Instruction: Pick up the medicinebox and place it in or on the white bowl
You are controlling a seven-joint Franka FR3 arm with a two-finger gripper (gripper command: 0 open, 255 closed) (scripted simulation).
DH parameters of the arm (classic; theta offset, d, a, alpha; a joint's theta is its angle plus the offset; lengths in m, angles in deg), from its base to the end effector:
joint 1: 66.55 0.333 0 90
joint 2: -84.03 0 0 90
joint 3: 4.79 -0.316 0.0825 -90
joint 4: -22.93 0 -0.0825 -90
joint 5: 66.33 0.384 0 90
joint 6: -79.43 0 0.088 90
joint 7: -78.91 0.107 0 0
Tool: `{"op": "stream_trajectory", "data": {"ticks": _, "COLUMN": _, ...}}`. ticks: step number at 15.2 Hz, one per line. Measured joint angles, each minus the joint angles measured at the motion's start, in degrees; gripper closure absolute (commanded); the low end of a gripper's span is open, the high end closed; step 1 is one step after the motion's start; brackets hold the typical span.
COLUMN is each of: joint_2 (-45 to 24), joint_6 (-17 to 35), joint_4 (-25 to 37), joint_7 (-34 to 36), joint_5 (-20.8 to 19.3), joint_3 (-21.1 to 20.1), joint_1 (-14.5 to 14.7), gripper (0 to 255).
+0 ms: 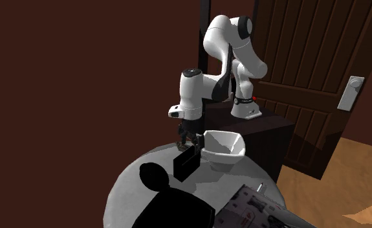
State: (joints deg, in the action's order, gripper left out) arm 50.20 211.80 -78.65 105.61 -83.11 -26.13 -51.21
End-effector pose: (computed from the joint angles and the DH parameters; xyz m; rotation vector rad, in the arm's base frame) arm 0.5437 0.3722 0.2451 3.0931 0.4925 0.0085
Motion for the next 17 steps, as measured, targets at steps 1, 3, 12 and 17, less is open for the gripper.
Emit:
{"op": "stream_trajectory", "data": {"ticks": 1, "joint_2": -0.6, "joint_6": 0.6, "joint_4": 0.0, "joint_7": 0.2, "joint_5": -0.3, "joint_3": 0.2, "joint_1": 0.2, "gripper": 0}}
{"op": "stream_trajectory", "data": {"ticks": 3, "joint_2": -2.1, "joint_6": 1.5, "joint_4": 0.5, "joint_7": 0.5, "joint_5": -0.8, "joint_3": 0.6, "joint_1": 0.6, "gripper": 0}}
{"op": "stream_trajectory", "data": {"ticks": 12, "joint_2": -3.9, "joint_6": 3.4, "joint_4": 0.8, "joint_7": 1.0, "joint_5": -1.6, "joint_3": 1.3, "joint_1": 1.0, "gripper": 0}}
{"op": "stream_trajectory", "data": {"ticks": 17, "joint_2": -3.7, "joint_6": 3.3, "joint_4": 0.6, "joint_7": 1.0, "joint_5": -1.6, "joint_3": 1.3, "joint_1": 1.0, "gripper": 255}}
